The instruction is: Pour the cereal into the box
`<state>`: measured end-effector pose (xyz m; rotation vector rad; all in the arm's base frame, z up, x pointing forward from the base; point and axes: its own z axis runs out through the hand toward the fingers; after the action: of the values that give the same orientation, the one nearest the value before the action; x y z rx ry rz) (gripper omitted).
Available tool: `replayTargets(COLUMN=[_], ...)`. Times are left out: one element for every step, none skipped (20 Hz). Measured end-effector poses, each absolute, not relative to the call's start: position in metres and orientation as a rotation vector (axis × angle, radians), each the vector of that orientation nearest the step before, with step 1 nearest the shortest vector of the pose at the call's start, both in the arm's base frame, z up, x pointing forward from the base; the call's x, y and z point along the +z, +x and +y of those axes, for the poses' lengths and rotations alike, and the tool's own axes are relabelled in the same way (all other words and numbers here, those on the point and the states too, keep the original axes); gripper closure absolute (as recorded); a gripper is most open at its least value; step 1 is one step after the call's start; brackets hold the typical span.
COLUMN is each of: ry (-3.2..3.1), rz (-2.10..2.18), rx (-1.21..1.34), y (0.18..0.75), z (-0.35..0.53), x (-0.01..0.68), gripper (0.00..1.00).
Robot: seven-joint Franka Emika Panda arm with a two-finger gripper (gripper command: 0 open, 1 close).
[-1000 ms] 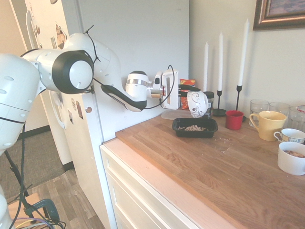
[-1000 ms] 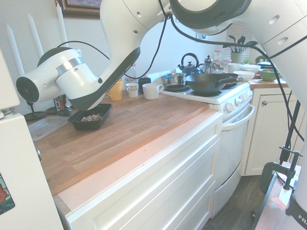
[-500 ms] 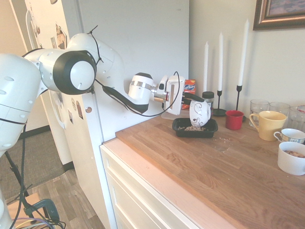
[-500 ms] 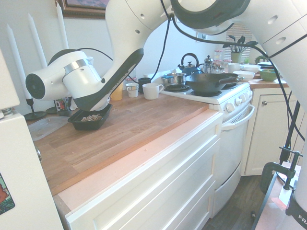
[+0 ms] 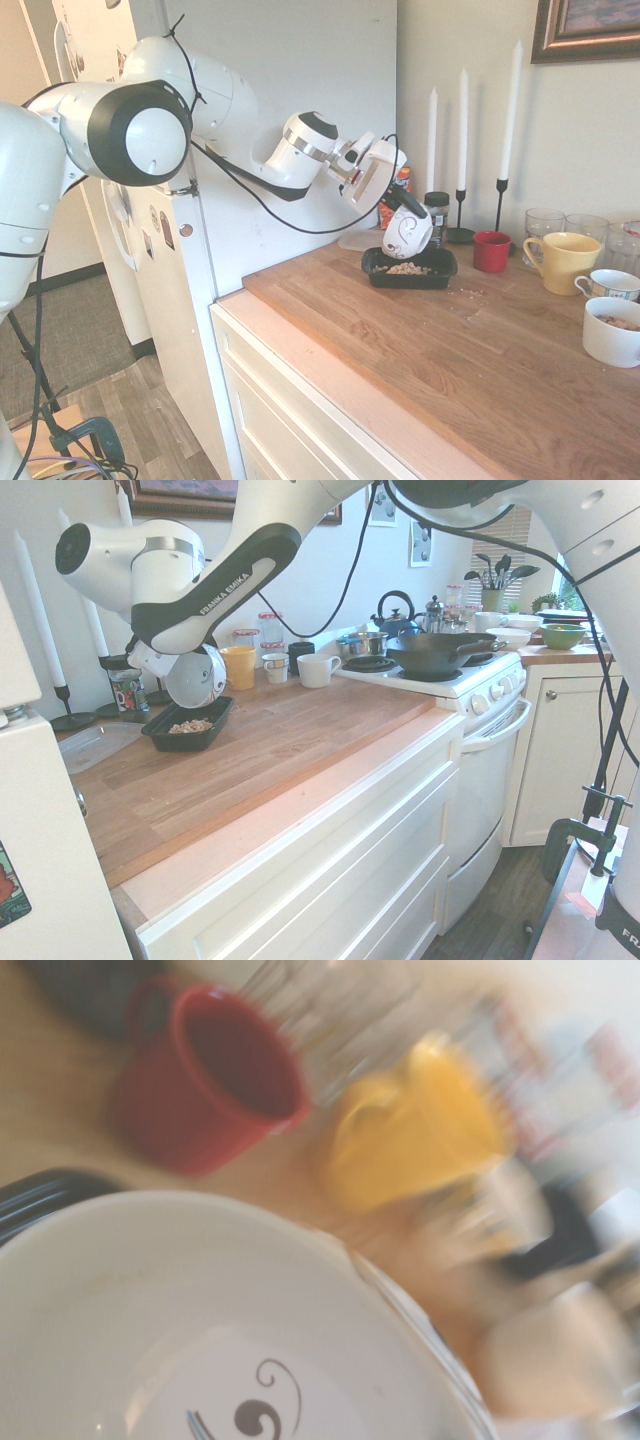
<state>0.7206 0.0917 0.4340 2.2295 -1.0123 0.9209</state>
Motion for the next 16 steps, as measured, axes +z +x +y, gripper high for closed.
replayTargets(ry=[2.277, 2.327, 2.374, 2.422, 2.466, 2.511, 2.556, 2.6, 2.644, 2.688, 2.732, 2.768, 2.791, 2.806, 2.819, 2.83], rz=[-1.06, -1.109, -1.158, -1.207, -1.259, -1.308, -1.358, -1.409, -1.456, -1.502, -1.545, -1.579, -1.609, -1.636, -1.663, -1.685], rx=[0.878, 0.833, 0.792, 0.753, 0.714, 0.678, 0.641, 0.6, 0.561, 0.519, 0.478, 0.444, 0.421, 0.403, 0.386, 0.37], y=[0.721, 0.723, 0.725, 0.727, 0.729, 0.73, 0.731, 0.73, 0.729, 0.728, 0.726, 0.723, 0.721, 0.718, 0.714, 0.711], z=[0.082, 0.07, 0.055, 0.04, 0.024, 0.006, -0.012, -0.03, -0.048, -0.064, -0.08, -0.098, -0.114, -0.13, -0.146, -0.16], x=[0.435, 0.436, 0.436, 0.436, 0.436, 0.438, 0.44, 0.442, 0.443, 0.444, 0.443, 0.441, 0.44, 0.439, 0.437, 0.435], gripper=[1.0, 1.0, 1.0, 1.0, 1.0, 1.0, 1.0, 1.0, 1.0, 1.0, 1.0, 1.0, 1.0, 1.0, 1.0, 1.0])
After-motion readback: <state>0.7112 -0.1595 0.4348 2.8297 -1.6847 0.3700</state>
